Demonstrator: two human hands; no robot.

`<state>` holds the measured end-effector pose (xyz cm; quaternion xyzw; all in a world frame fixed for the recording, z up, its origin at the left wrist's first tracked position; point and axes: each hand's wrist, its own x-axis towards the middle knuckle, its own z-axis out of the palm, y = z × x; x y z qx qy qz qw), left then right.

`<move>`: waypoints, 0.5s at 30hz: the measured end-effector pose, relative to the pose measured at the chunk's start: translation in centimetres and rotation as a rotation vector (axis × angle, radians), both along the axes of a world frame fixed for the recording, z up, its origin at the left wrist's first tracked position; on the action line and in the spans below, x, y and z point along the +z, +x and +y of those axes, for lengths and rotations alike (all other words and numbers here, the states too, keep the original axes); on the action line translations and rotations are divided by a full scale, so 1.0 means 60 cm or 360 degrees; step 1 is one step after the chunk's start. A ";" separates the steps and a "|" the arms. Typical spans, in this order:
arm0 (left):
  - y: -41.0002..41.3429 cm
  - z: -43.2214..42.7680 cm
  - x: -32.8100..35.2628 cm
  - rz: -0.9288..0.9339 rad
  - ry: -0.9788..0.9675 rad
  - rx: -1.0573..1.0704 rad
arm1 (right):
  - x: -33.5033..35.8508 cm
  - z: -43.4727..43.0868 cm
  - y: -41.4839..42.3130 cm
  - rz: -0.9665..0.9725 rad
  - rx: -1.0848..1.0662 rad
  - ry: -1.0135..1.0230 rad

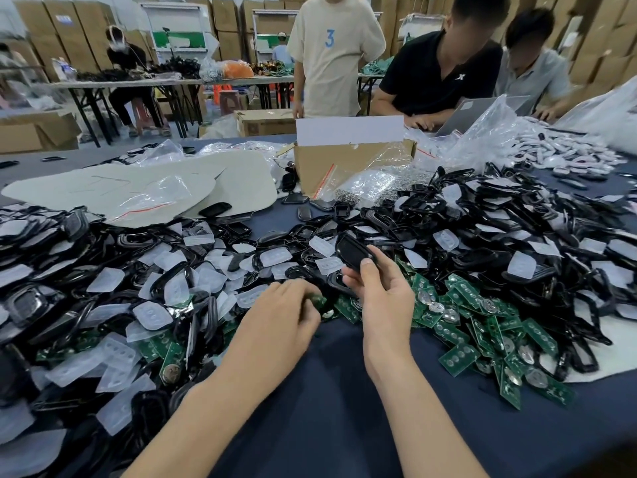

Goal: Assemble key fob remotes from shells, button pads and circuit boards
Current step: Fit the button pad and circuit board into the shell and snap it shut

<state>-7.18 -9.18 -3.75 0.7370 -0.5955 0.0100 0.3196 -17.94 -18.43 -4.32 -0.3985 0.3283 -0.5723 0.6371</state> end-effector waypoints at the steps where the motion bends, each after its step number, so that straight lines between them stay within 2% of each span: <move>1: 0.002 0.003 0.004 0.0347 -0.0029 0.0042 | 0.001 0.003 0.002 -0.0007 0.0070 0.0008; 3: 0.010 0.007 0.009 0.0859 -0.0127 0.0097 | 0.003 0.010 0.006 -0.0006 0.0221 0.0021; 6: 0.020 0.013 0.017 0.1321 -0.0279 0.0123 | 0.002 0.018 0.011 0.0051 0.0399 0.0007; 12: 0.015 0.018 0.019 0.1683 -0.0586 0.0127 | -0.002 0.029 0.018 0.0108 0.0511 -0.0053; 15: 0.007 0.013 0.018 0.1692 -0.0683 0.0147 | -0.007 0.033 0.023 0.0170 0.0596 -0.0125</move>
